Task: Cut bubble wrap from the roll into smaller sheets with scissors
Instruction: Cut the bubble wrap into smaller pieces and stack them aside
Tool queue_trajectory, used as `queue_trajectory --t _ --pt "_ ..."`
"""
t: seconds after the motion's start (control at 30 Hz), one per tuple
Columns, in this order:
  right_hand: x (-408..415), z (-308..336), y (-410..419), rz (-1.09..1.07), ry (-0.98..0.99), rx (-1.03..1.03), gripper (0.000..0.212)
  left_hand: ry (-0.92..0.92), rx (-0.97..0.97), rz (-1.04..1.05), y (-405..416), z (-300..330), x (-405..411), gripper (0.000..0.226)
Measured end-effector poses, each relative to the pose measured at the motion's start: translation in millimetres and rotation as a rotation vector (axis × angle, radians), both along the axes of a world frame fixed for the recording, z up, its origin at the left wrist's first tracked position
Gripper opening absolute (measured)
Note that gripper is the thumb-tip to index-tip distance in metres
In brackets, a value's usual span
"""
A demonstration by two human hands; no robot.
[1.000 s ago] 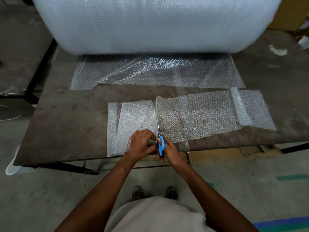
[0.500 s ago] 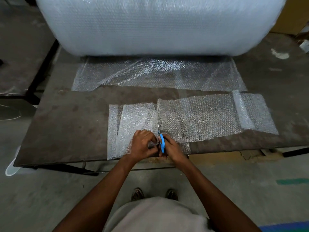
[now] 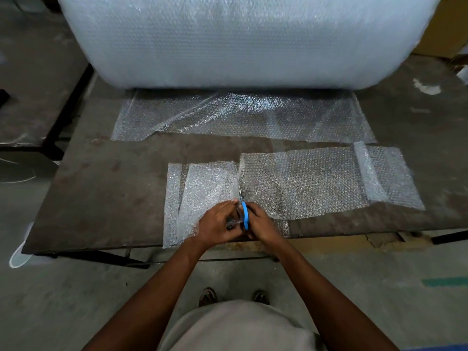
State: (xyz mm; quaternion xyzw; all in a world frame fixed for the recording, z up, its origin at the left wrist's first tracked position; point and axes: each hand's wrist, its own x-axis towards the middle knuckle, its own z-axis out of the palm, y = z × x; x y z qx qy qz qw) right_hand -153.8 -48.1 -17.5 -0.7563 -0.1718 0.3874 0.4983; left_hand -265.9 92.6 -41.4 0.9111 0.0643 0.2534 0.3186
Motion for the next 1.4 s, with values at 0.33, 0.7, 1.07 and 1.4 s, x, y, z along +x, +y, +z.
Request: queue_trajectory --t 0.33,0.7,1.07,1.4 --pt "7 10 10 -0.012 0.037 -0.007 0.017 -0.031 -0.014 -0.019 1 -3 2 0.031" --pt "4 14 10 -0.003 0.026 0.003 0.023 -0.086 -0.192 0.005 -1 13 -1 0.028" --pt "-10 9 -7 -0.110 0.135 0.010 0.015 0.223 -0.433 0.350 59 19 115 0.063" --pt "2 14 -8 -0.038 0.189 -0.031 0.015 0.750 0.209 0.271 115 22 140 0.056"
